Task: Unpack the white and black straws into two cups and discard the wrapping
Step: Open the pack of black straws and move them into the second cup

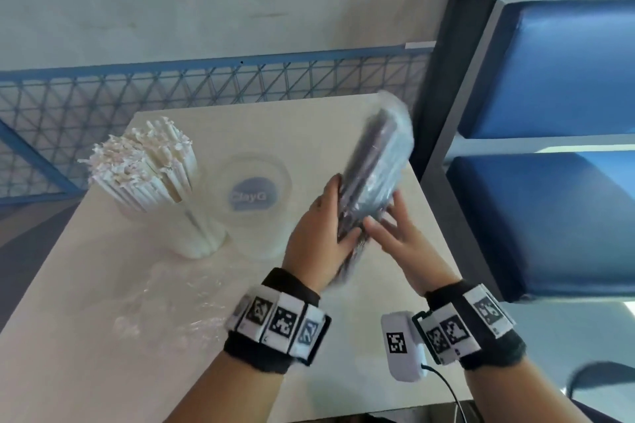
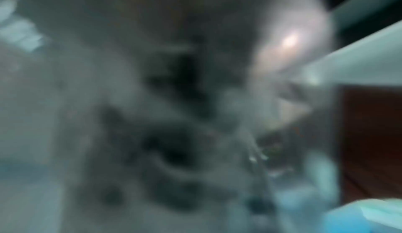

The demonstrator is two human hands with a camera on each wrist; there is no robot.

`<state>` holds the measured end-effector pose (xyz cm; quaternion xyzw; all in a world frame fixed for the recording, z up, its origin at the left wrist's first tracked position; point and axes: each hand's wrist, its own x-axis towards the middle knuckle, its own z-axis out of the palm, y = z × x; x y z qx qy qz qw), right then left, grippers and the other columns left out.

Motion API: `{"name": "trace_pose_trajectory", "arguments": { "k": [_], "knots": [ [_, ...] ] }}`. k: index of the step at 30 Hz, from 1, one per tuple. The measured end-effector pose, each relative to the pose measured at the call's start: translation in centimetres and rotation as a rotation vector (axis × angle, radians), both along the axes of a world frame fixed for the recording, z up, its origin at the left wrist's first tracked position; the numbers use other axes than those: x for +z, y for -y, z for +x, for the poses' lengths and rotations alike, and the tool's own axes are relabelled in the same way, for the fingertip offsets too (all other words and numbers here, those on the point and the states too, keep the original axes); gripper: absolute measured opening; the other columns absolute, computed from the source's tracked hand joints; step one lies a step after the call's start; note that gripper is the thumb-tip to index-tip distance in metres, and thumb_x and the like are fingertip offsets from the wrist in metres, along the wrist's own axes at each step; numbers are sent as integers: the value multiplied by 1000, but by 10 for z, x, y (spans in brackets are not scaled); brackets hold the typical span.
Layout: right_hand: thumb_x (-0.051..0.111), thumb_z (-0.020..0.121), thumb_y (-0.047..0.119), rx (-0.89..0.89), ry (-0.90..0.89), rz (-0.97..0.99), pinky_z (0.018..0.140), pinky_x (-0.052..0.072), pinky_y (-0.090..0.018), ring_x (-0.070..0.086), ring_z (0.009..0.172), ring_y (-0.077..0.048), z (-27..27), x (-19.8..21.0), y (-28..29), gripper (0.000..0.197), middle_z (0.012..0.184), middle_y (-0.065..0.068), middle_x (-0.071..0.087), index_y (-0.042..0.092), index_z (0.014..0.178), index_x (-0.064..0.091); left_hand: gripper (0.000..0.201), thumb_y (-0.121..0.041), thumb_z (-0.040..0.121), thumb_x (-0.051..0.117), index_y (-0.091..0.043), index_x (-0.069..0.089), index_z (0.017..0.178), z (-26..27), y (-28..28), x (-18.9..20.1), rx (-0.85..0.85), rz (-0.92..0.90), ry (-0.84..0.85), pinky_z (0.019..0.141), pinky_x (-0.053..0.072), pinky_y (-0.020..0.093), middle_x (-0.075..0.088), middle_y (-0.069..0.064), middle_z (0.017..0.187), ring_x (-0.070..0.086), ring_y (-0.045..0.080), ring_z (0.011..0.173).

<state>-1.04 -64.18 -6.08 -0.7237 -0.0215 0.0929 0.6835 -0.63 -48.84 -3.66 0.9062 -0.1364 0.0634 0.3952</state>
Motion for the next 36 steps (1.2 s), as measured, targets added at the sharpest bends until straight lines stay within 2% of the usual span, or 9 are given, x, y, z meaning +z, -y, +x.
{"name": "trace_pose_trajectory", "arguments": {
  "k": [6,10,13,16,20,22,25,28,36],
  "knots": [
    [60,78,37,-176,-49,425,89,54,-43,65,105,-26,-23,28,-20,42,112,-12,68,13,112,60,81,-25,69,74,-22,31,138,-47,12,-9,-38,431,198,85,54,46,50,13,134,56,33,114],
    [64,75,19,-257,-70,505,73,58,-31,67,93,-24,-34,9,-19,35,99,-9,72,8,108,61,79,-52,78,57,-29,14,141,-51,-13,-20,-231,238,106,112,32,42,20,6,150,22,22,139],
    [72,62,12,-227,-121,535,69,58,-31,69,88,-25,-39,-4,-18,46,97,-14,70,3,105,59,97,-71,70,51,-22,7,141,-49,-39,-16,-239,-6,-91,115,22,26,6,2,154,13,10,142],
    [79,49,13,-163,-237,521,59,57,-29,65,68,-25,-45,-13,-34,50,83,-19,61,-2,90,55,108,-64,62,64,-27,4,144,-39,-73,-9,-199,-220,-322,113,26,24,21,-4,151,26,6,137],
    [65,67,8,-61,-262,558,58,56,-26,70,67,-19,-52,-12,-69,27,77,-12,71,-2,92,58,87,-48,60,80,-33,31,131,-32,-115,-6,-228,-177,-374,94,47,16,59,-13,120,59,-4,106],
    [83,59,29,-29,-147,493,67,57,-26,71,82,-18,-50,-12,-83,61,91,-8,74,3,107,56,79,-41,65,80,-29,34,128,-33,-129,-4,-230,-137,-357,83,43,3,59,-16,114,56,-11,101],
    [75,66,46,-142,204,115,90,53,-28,63,105,-9,-45,-14,-95,86,124,0,59,27,135,29,77,-40,72,74,-25,27,132,-35,-149,-1,-205,-104,-339,79,39,-2,54,-19,117,53,-12,101],
    [61,75,58,-299,600,-294,95,45,-15,49,117,3,-38,-12,-93,79,137,2,39,30,138,24,76,-40,75,71,-25,26,133,-36,-164,1,-209,-90,-368,81,39,-2,52,-22,116,52,-13,101],
    [65,82,24,-305,1225,-789,104,38,-27,49,116,-22,-22,19,-85,34,125,-7,48,17,114,54,77,-37,76,72,-23,25,135,-44,-177,2,-243,-55,-413,80,37,-4,53,-14,120,54,-2,105]
  ]
}}
